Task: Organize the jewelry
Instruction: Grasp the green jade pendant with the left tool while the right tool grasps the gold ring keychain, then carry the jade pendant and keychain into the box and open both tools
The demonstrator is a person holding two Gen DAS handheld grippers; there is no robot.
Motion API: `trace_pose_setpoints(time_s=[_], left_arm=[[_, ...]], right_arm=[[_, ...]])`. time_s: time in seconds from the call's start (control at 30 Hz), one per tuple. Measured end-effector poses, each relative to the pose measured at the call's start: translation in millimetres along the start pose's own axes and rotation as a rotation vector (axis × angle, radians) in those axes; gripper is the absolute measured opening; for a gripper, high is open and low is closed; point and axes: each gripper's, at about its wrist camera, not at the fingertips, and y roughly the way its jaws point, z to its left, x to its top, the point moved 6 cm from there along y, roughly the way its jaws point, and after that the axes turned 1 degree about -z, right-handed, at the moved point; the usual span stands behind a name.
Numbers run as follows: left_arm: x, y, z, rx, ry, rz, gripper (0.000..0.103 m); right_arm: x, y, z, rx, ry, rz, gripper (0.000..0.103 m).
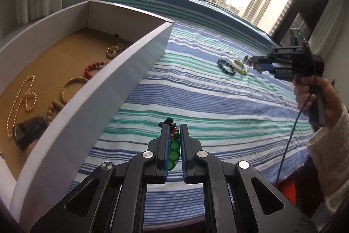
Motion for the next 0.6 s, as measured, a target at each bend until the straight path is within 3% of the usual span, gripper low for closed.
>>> trace_pose_setpoints(time_s=[0.13, 0.3, 0.43, 0.6], left_arm=[[4, -20, 1, -0.051, -0.045, -0.015, 0.007], [27, -72, 5, -0.055, -0.035, -0.103, 0.007], [51, -119, 31, -0.008, -0.056, -0.186, 0.007], [65, -147, 95, 0.125, -0.137, -0.235, 0.007]], right_arm=[[-13, -23, 13, 0.057, -0.011, 0.023, 0.021], [-21, -39, 67, 0.135, -0.113, 0.019, 0.021], [-24, -41, 135, 0.234, -0.208, 0.011, 0.021], [-29, -19, 222, 0.315, -0.333, 0.030, 0.021]])
